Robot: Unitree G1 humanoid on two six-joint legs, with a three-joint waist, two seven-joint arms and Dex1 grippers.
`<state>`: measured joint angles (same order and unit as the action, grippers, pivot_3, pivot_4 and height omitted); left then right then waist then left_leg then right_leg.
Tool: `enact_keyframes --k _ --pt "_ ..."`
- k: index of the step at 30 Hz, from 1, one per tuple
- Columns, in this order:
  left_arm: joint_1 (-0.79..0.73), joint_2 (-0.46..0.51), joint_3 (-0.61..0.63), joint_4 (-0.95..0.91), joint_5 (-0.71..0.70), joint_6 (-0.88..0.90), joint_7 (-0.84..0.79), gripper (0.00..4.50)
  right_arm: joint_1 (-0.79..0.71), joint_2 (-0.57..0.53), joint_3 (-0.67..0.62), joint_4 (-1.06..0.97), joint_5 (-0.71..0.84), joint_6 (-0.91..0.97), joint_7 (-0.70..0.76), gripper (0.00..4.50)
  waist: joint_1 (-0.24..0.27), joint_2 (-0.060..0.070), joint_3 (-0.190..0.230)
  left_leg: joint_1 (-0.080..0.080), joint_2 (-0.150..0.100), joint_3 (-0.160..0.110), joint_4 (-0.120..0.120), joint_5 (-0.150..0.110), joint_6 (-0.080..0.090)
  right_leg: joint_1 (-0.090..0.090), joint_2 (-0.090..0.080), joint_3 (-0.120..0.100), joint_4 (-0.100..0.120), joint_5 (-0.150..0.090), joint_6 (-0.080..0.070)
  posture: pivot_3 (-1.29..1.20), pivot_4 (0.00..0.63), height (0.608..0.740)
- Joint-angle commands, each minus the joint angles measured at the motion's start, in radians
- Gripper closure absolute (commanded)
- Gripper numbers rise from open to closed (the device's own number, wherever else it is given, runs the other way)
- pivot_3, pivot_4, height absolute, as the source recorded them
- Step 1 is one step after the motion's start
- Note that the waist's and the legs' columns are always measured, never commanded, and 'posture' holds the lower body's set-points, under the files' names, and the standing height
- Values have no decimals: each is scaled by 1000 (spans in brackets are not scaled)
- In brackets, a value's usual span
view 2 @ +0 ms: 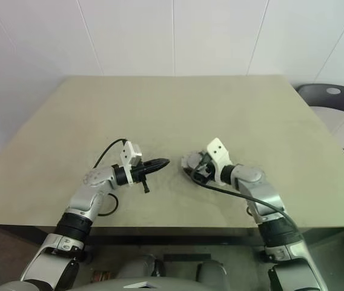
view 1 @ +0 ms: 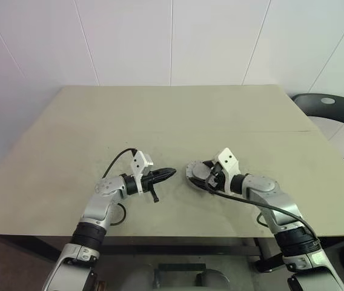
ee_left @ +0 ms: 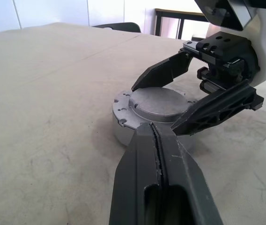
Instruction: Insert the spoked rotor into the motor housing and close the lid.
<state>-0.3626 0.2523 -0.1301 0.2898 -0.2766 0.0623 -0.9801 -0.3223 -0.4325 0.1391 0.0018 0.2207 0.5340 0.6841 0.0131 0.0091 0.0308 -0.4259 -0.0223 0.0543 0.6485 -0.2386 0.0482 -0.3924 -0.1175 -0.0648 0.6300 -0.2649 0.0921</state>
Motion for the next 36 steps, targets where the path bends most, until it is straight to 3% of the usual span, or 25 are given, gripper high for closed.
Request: enact_keyframes --k 1,7,18,31,36 --pt "-9 -3 6 -35 -11 -2 3 4500 -17 15 -4 6 0 37 -20 48 -1 0 0 0 0 0 0 0 0 0 0 0 0 0 0 0 0 740" --pt "-15 -5 2 -28 0 -9 8 4500 -27 29 -7 22 -10 47 -40 1429 -1 0 0 0 0 0 0 0 0 0 0 0 0 0 0 0 0 740" --pt "-15 3 5 -28 0 -7 10 4500 -56 58 -123 -1 108 66 -8 1425 0 0 0 0 0 0 0 0 0 0 0 0 1 0 0 0 0 740" --pt "-19 10 -2 -6 20 -16 8 4500 -47 -19 -44 48 0 -13 29 1425 1 0 0 -1 0 0 0 0 0 -1 0 0 0 0 0 0 0 740" --pt "-19 7 -4 -4 29 -17 6 4500 -52 -1 -56 57 -17 -27 -8 1425 1 0 0 -1 0 0 0 0 0 -1 0 0 0 0 0 0 0 740"
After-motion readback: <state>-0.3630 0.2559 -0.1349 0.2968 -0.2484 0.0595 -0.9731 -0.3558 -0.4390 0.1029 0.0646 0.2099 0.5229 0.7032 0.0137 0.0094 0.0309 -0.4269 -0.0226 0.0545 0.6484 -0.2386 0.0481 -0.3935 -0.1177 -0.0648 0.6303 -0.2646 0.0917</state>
